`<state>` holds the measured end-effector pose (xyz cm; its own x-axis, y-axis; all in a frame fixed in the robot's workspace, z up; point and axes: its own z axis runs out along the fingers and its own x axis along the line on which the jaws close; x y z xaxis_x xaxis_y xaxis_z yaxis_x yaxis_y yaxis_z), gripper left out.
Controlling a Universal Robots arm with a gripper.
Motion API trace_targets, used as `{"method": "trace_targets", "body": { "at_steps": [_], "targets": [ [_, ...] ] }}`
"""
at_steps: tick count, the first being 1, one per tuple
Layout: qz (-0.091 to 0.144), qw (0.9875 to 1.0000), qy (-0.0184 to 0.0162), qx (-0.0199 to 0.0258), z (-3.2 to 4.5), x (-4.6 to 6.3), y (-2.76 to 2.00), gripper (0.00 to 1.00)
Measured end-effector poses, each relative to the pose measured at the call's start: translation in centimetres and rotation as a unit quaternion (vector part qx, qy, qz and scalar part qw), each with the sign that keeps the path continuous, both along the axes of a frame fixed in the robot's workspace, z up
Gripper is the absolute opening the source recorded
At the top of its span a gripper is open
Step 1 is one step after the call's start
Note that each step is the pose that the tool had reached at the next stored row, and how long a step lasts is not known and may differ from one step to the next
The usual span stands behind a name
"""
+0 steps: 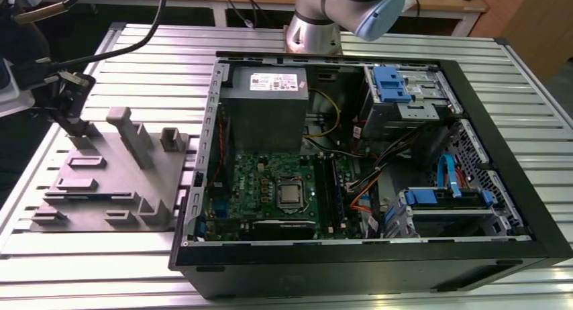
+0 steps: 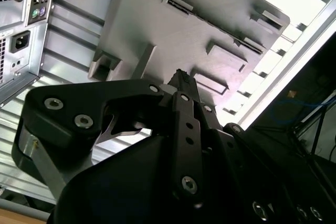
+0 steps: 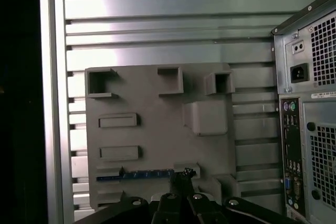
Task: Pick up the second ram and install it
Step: 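Reach for the second ram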
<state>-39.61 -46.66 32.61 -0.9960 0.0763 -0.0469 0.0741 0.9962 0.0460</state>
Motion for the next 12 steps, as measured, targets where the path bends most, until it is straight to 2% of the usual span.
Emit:
{"method": "trace_targets", "body": {
  "at_steps": [12],
  "targets": [
    [0.0,1.0,0.0,0.0,-1.25,-0.9,-0.83,0.07]
  ]
}}
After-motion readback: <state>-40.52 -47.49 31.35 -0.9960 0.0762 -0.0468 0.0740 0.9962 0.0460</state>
